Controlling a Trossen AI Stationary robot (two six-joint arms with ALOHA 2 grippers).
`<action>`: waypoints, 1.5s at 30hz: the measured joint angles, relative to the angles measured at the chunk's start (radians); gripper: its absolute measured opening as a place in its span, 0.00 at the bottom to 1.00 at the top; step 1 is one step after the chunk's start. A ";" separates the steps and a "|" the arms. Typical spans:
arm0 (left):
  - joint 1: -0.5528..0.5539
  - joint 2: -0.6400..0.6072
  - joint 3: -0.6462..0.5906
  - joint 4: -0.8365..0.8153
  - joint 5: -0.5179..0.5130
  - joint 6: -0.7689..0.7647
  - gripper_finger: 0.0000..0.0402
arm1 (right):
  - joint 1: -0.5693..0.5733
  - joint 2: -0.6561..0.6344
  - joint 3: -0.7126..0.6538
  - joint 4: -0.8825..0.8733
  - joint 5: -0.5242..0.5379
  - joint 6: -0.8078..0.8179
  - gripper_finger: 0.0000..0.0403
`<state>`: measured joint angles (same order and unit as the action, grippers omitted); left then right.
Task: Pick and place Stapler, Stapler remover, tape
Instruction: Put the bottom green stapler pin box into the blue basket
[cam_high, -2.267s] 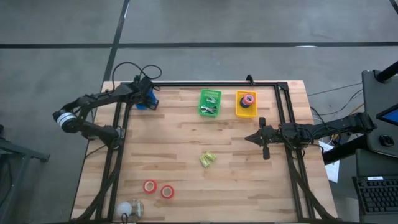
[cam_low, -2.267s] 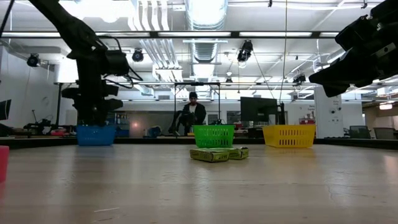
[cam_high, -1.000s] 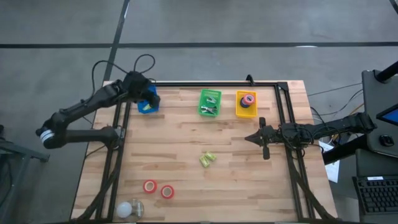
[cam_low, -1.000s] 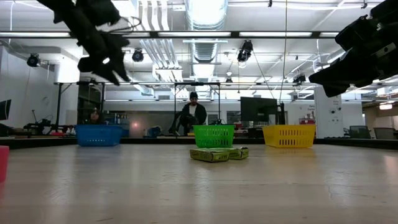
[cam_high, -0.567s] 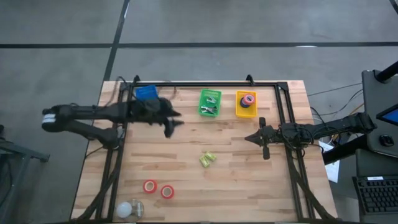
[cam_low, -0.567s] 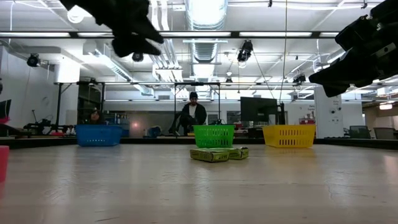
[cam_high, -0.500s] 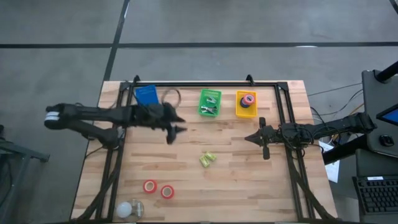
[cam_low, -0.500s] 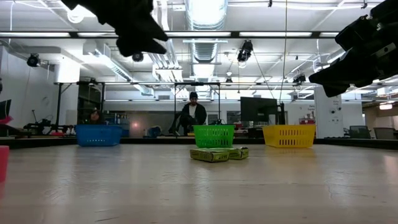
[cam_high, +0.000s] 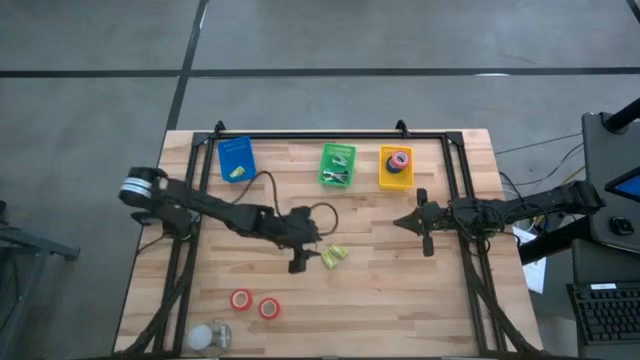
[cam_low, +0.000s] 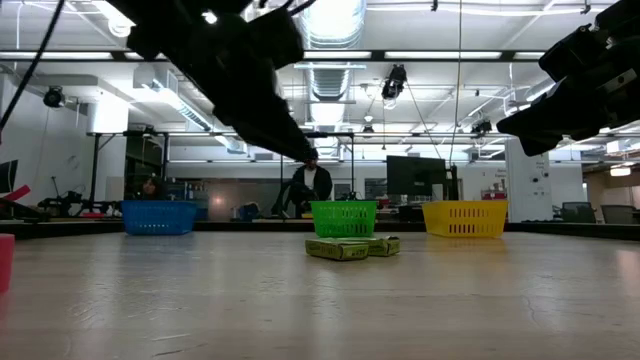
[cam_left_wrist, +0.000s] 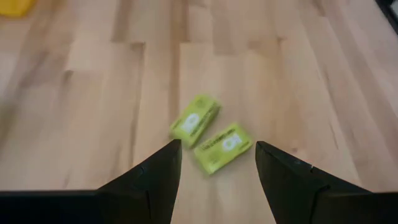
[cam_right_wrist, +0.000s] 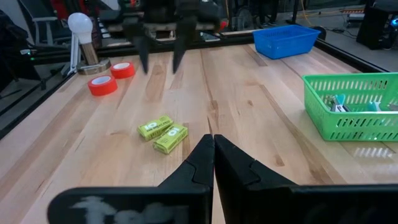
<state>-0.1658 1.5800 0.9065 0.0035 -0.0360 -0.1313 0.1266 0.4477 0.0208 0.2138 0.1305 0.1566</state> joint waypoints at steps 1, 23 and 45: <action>-0.003 0.021 0.015 0.000 0.001 0.012 0.52 | 0.000 0.000 0.000 0.000 0.000 0.000 0.02; -0.028 0.349 0.323 -0.231 0.035 0.283 0.56 | 0.000 0.000 0.000 0.000 0.000 0.000 0.02; -0.028 0.394 0.322 -0.258 0.003 0.202 0.36 | 0.000 0.000 0.000 0.000 0.000 0.000 0.02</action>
<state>-0.1936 1.9739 1.2282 -0.2545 -0.0334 0.0703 0.1265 0.4473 0.0208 0.2142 0.1306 0.1566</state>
